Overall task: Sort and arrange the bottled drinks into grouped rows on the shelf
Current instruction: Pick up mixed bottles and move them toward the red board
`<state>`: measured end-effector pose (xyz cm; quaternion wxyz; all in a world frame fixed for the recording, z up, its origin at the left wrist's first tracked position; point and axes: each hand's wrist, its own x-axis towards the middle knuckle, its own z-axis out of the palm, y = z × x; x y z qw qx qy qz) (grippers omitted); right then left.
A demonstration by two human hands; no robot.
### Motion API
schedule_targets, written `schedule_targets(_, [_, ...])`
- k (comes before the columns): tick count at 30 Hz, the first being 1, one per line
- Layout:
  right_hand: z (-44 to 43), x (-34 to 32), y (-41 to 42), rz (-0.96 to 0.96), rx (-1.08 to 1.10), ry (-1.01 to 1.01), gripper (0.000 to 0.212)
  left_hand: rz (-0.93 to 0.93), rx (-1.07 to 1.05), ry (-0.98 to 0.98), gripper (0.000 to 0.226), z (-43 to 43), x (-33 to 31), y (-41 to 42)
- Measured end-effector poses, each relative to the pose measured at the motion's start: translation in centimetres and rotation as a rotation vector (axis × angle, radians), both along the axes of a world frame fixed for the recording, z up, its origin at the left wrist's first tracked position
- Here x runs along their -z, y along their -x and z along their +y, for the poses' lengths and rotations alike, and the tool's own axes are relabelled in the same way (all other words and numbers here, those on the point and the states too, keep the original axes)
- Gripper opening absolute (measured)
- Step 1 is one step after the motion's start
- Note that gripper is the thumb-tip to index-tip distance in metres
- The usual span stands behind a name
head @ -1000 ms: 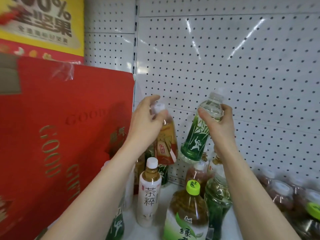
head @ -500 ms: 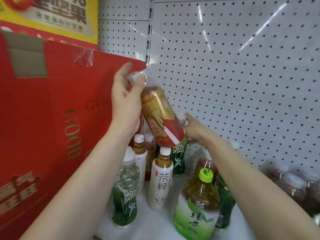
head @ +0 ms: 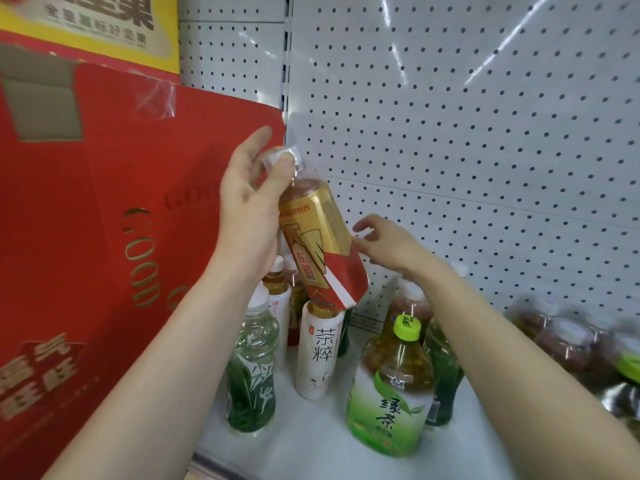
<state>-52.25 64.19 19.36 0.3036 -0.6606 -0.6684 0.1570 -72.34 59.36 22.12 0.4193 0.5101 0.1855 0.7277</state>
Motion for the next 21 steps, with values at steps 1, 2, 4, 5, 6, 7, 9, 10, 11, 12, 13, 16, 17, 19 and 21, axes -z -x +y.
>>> schedule_targets(1, [-1.2, -0.7, -0.2, 0.16, -0.071, -0.05, 0.039, 0.02, 0.014, -0.009, 0.047, -0.2, 0.1, 0.0])
schedule_targets(2, [-2.7, -1.2, -0.2, 0.326, -0.183, -0.05, 0.042, 0.038, 0.032, -0.017, 0.048, -0.5, 0.3, -0.2])
schedule_targets(4, [-5.9, -1.2, 0.2, 0.493, -0.433, 0.017, 0.05, 0.065, 0.07, -0.037, 0.048, -1.0, 0.8, -0.4])
schedule_targets(5, [-7.3, -0.7, 0.7, 0.466, -0.493, 0.018, 0.05, 0.074, 0.083, -0.043, 0.048, -1.2, 1.2, -0.6])
schedule_targets(6, [-8.3, 0.0, 1.3, 0.411, -0.508, -0.019, 0.05, 0.078, 0.094, -0.047, 0.049, -1.4, 1.6, -0.7])
schedule_targets(7, [-9.2, 0.9, 1.9, 0.369, -0.49, -0.083, 0.052, 0.081, 0.103, -0.052, 0.049, -1.6, 2.0, -0.8])
schedule_targets(9, [-10.4, 2.5, 2.8, 0.379, -0.441, -0.194, 0.055, 0.086, 0.118, -0.045, 0.049, -2.2, 2.9, -0.9])
schedule_targets(10, [-11.0, 3.3, 3.2, 0.404, -0.421, -0.231, 0.053, 0.091, 0.124, -0.039, 0.051, -2.5, 3.3, -0.9])
schedule_targets(11, [-11.5, 3.9, 3.5, 0.428, -0.403, -0.258, 0.05, 0.11, 0.122, -0.038, 0.055, -2.8, 3.7, -0.7])
schedule_targets(12, [-12.0, 4.4, 3.8, 0.457, -0.394, -0.272, 0.047, 0.142, 0.12, -0.041, 0.06, -3.1, 4.1, -0.5])
schedule_targets(13, [-12.4, 4.9, 4.1, 0.499, -0.388, -0.272, 0.045, 0.182, 0.128, -0.044, 0.064, -3.6, 4.6, -0.3])
schedule_targets(16, [-13.2, 5.9, 4.9, 0.711, -0.397, -0.233, 0.045, 0.303, 0.218, -0.043, 0.053, -5.5, 8.3, 0.5])
schedule_targets(17, [-13.4, 6.2, 5.2, 0.779, -0.409, -0.223, 0.044, 0.354, 0.235, -0.043, 0.045, -6.5, 10.1, 0.7])
schedule_targets(19, [-13.8, 7.0, 5.8, 0.849, -0.43, -0.203, 0.044, 0.426, 0.256, -0.014, 0.044, -8.3, 13.2, 1.2])
schedule_targets(21, [-14.1, 8.0, 6.5, 0.808, -0.467, -0.158, 0.047, 0.418, 0.29, 0.088, 0.046, -9.2, 15.4, 1.8])
